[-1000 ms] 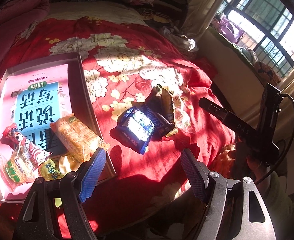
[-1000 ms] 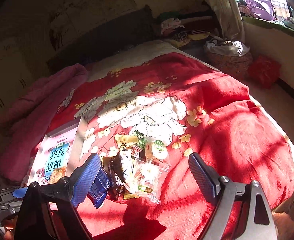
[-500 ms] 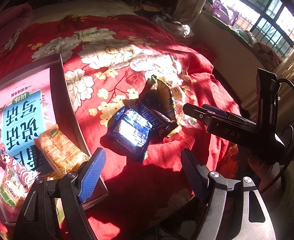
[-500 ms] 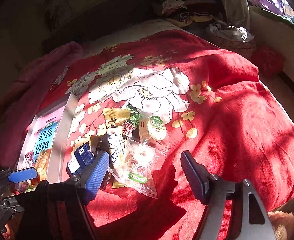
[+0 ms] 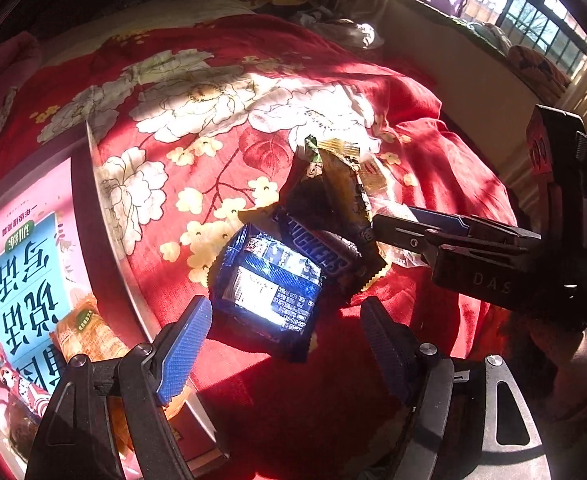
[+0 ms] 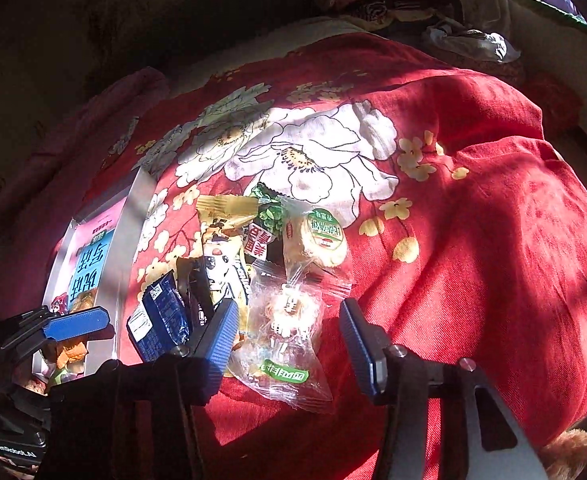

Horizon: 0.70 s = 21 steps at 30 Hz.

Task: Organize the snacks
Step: 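Move the left tool to the blue biscuit packet and grasp it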

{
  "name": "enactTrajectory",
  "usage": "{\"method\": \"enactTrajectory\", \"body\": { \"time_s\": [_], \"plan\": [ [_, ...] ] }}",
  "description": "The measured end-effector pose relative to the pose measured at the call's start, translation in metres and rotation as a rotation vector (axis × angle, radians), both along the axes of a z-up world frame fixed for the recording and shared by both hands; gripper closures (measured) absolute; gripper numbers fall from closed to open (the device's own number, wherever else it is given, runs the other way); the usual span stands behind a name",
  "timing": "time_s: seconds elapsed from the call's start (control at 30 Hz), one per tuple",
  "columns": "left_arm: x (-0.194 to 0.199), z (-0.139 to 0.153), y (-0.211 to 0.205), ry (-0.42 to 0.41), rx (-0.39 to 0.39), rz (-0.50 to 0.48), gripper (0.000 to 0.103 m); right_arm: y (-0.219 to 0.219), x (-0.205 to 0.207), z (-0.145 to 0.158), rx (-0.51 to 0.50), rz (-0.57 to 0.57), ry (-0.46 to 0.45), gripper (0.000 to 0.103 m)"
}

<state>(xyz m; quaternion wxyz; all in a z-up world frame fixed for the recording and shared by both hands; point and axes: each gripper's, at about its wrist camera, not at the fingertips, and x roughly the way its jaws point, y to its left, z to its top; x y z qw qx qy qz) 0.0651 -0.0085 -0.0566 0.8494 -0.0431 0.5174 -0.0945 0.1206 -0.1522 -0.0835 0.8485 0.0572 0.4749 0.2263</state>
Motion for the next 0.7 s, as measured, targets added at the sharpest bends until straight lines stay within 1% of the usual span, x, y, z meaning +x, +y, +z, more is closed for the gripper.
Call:
{"method": "enactTrajectory", "body": {
  "time_s": [0.13,0.27,0.4,0.47,0.53,0.7],
  "plan": [
    [0.006,-0.007,0.000,0.008,0.014,-0.003,0.025,0.004,0.005,-0.005,-0.019,0.005,0.008,0.053],
    [0.010,-0.014,-0.001,0.023,0.031,-0.008,0.025,0.004,0.008,-0.008,-0.013,0.009,0.017,0.053],
    [0.012,-0.021,-0.003,0.030,0.051,-0.019,0.025,0.003,0.009,-0.008,0.011,0.007,0.027,0.054],
    [0.015,-0.024,-0.003,0.036,0.059,-0.015,0.025,0.003,0.009,-0.008,0.015,0.011,0.028,0.056],
    [0.017,-0.026,-0.004,0.039,0.065,-0.016,0.025,0.003,0.009,-0.007,0.032,0.018,0.031,0.060],
    [0.022,-0.033,-0.010,0.044,0.108,-0.016,0.025,-0.002,0.009,-0.008,0.075,0.016,0.049,0.062]
  ]
}}
